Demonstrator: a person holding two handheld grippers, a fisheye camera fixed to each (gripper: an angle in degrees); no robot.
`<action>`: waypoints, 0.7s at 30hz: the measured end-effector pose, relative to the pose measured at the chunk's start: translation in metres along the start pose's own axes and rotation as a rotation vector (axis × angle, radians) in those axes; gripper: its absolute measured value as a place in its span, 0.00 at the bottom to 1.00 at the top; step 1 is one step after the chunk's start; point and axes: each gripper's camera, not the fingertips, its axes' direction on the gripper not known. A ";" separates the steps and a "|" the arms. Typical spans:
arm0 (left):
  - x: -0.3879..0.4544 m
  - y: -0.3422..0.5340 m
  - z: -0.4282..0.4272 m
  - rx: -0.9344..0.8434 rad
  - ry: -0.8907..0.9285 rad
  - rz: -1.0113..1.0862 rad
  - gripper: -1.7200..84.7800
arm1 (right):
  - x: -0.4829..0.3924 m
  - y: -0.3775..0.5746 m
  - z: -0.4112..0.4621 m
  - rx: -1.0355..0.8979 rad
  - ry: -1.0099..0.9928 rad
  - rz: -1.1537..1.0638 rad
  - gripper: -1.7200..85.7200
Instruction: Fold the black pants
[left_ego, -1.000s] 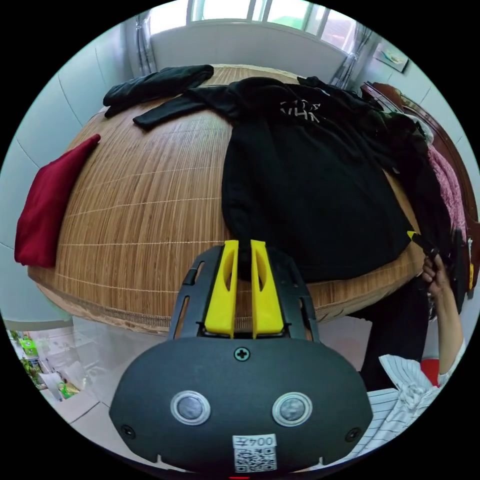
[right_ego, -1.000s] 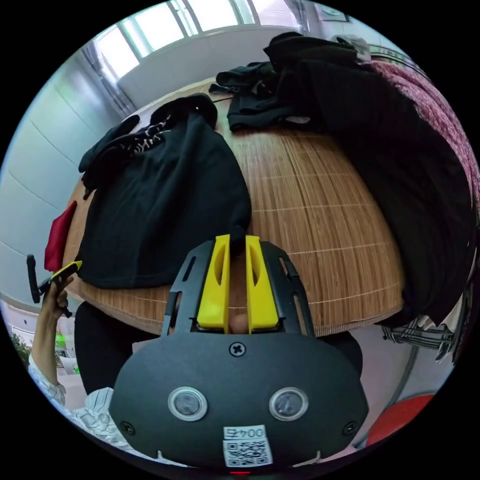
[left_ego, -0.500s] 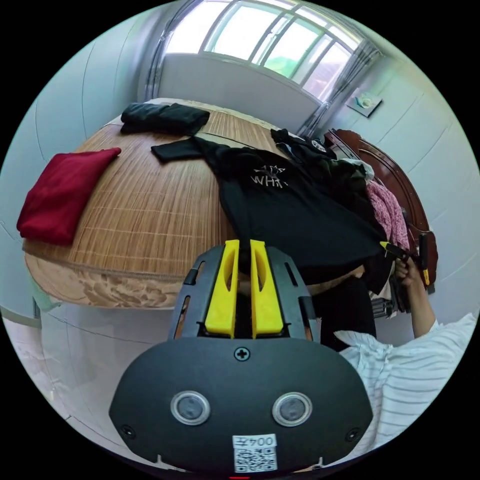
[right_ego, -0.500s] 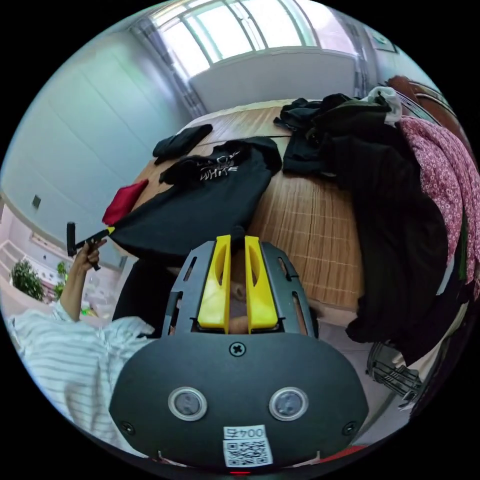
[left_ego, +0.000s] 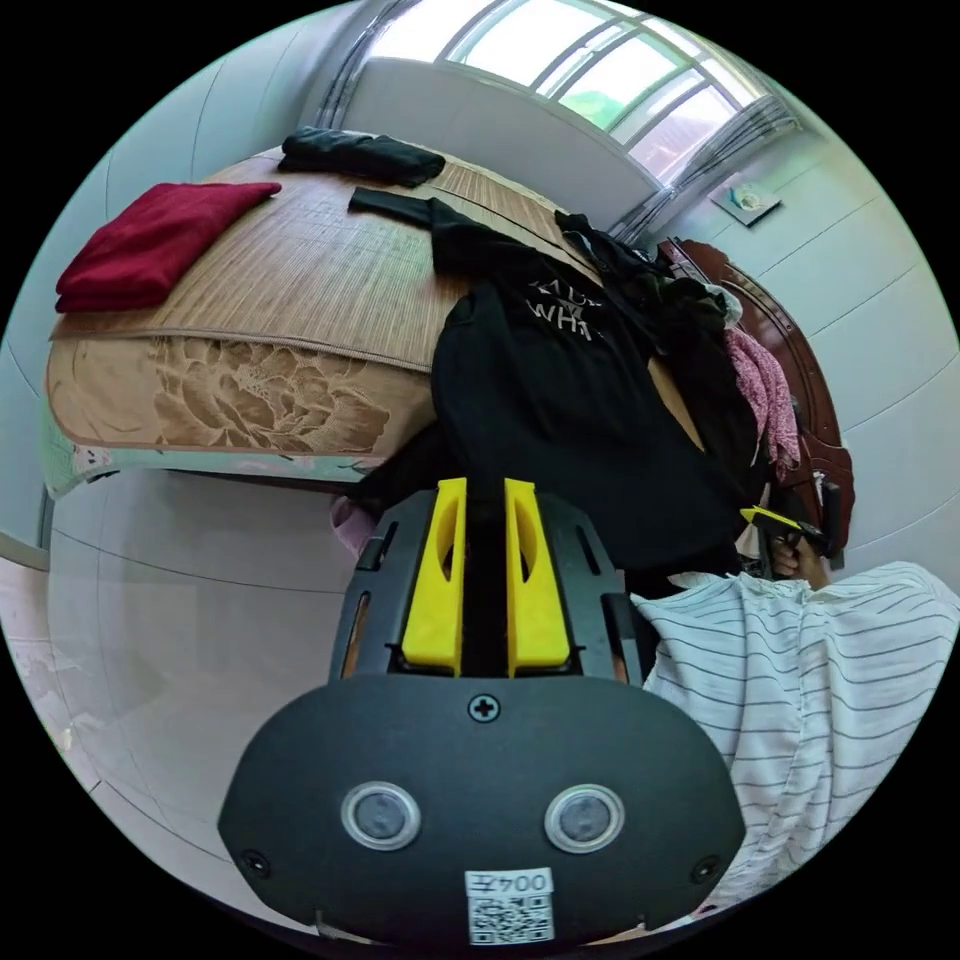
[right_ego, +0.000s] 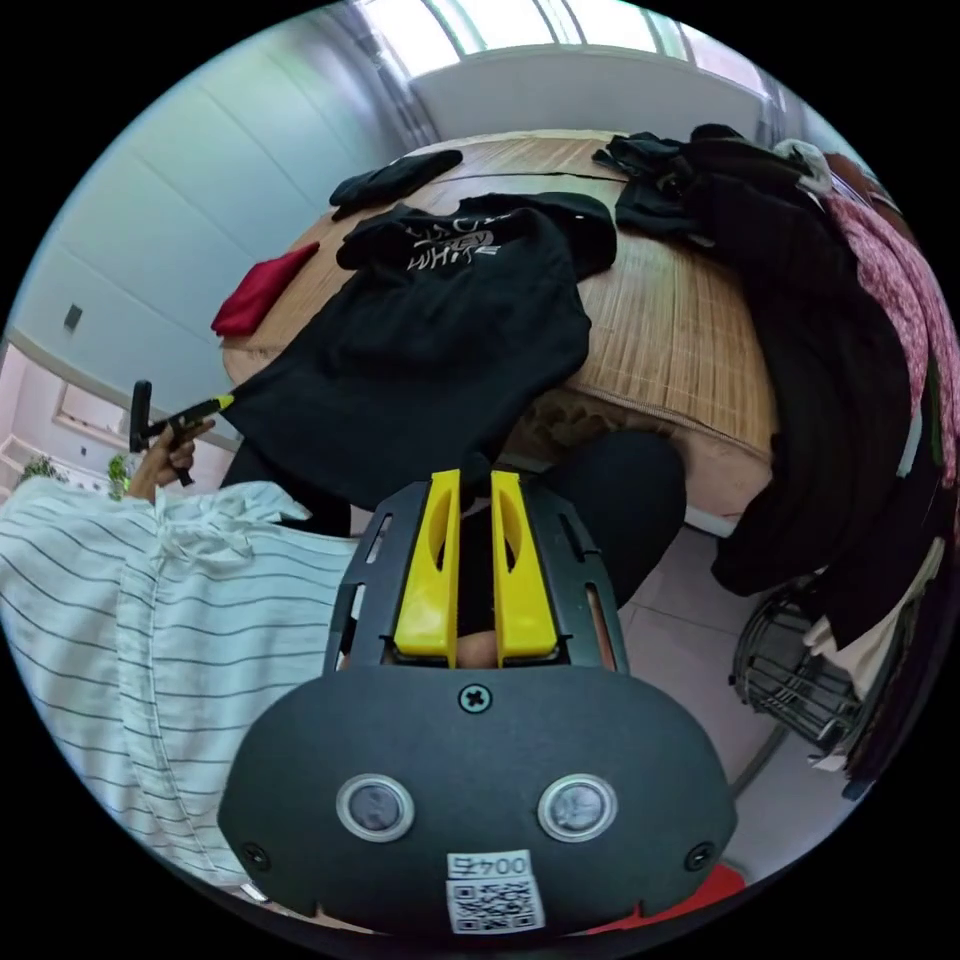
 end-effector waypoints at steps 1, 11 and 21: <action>-0.011 0.003 -0.003 -0.012 0.017 -0.014 0.11 | -0.004 0.002 0.004 -0.037 0.004 -0.027 0.17; -0.045 -0.017 -0.009 0.126 -0.015 -0.046 0.11 | 0.019 -0.022 -0.002 0.030 -0.013 -0.056 0.20; 0.040 -0.148 0.178 0.121 -0.104 0.214 0.09 | 0.142 -0.199 0.061 0.373 -0.028 0.295 0.21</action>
